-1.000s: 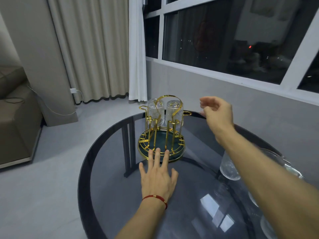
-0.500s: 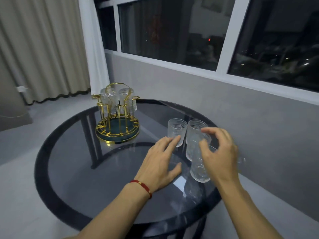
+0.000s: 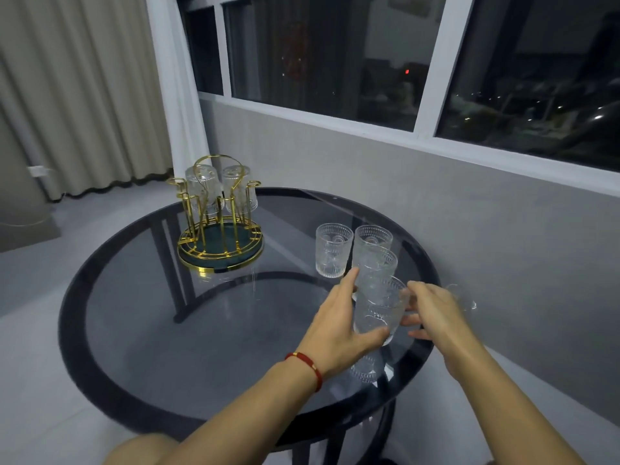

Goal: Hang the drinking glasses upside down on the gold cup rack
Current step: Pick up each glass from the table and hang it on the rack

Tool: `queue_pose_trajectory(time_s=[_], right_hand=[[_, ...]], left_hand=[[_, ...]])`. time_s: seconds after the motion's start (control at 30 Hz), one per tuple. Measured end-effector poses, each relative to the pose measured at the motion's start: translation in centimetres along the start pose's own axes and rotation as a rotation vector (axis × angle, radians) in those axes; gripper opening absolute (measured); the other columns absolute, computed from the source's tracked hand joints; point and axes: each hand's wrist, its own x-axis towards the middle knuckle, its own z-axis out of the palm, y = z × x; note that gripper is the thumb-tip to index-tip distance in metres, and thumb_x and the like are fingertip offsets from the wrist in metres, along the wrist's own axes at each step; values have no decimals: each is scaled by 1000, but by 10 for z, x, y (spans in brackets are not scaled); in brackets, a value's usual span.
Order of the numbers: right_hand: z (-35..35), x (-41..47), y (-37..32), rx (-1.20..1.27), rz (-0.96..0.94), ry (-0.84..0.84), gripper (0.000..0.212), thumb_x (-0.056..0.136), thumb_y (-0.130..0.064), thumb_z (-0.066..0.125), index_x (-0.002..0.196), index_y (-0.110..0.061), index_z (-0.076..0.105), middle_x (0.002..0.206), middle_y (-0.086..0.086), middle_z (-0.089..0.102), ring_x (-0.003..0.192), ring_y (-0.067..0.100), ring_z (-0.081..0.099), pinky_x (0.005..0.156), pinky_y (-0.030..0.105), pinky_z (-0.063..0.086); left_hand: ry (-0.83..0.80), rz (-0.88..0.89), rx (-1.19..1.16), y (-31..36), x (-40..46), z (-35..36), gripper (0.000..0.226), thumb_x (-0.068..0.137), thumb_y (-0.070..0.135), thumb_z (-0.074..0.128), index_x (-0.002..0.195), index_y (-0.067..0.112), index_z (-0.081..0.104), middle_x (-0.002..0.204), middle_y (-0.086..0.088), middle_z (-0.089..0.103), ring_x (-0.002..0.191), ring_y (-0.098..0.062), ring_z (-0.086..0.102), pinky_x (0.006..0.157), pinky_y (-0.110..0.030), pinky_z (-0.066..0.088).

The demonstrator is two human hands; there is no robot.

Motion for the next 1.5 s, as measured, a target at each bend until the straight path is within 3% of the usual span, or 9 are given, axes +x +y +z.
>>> queue_pose_trajectory(time_s=[0.13, 0.27, 0.47, 0.67, 0.8, 0.97, 1.07, 1.2, 1.5], right_hand=[[14, -9, -9, -17, -34, -12, 30, 95, -33, 51, 90, -15, 74, 79, 8, 80, 73, 30, 79, 68, 45, 65], [32, -12, -21, 68, -66, -100, 26, 99, -25, 53, 94, -13, 76, 90, 12, 79, 80, 31, 78, 71, 45, 64], [84, -9, -35, 229, -131, -336, 23, 105, -30, 52, 115, -24, 72, 105, -6, 79, 95, 8, 76, 83, 32, 63], [142, 12, -54, 549, 121, -577, 35, 105, -26, 52, 116, -1, 74, 109, 23, 79, 96, 37, 78, 82, 54, 63], [159, 25, -55, 659, 112, -685, 32, 100, -28, 63, 112, -4, 81, 121, 27, 75, 108, 40, 75, 84, 46, 63], [168, 38, -79, 662, -145, -501, 46, 89, -27, 72, 129, -6, 65, 129, 17, 72, 112, 30, 74, 81, 44, 65], [166, 35, -119, 501, -385, -409, 44, 84, -33, 75, 126, -23, 65, 126, 0, 70, 109, 16, 74, 82, 35, 63], [183, 40, -192, 213, -700, -321, 63, 85, -43, 79, 142, -29, 57, 136, -8, 62, 123, 12, 62, 98, 39, 56], [282, 41, -305, -126, -901, -302, 68, 80, -40, 85, 141, -23, 60, 139, -1, 63, 128, 18, 59, 106, 42, 52]], left_hand=[[33, -11, 43, 1, 4, -3, 109, 75, 44, 81, 159, 30, 13, 154, 6, 41, 136, -7, 42, 110, -28, 41], [205, -102, 50, 0, 10, -30, 111, 56, 58, 80, 151, 25, 33, 112, 22, 53, 115, -10, 57, 92, -23, 45], [436, -285, -166, -20, 21, -92, 100, 58, 49, 91, 145, 20, 50, 139, 0, 60, 125, -15, 57, 106, -35, 48], [658, -421, -561, -32, 26, -118, 78, 52, 34, 88, 120, 29, 51, 115, -4, 67, 101, -17, 69, 92, -49, 59], [663, -448, -670, -43, 33, -134, 81, 57, 34, 86, 127, 27, 47, 113, -5, 65, 98, -17, 69, 89, -48, 60], [643, -340, -486, -62, 34, -154, 64, 77, 76, 50, 120, 29, 55, 111, 4, 64, 104, -16, 61, 88, -43, 52], [635, -370, 39, -99, 25, -157, 59, 91, 67, 27, 126, 30, 57, 133, 0, 60, 129, -23, 48, 106, -53, 42], [331, -449, 654, -148, 16, -151, 67, 98, 66, 20, 159, 43, 8, 172, 5, -5, 157, -20, -10, 122, -62, -5], [168, -484, 820, -160, 23, -147, 74, 92, 71, 7, 155, 44, -17, 169, 2, -20, 156, -29, -13, 108, -75, -19]])
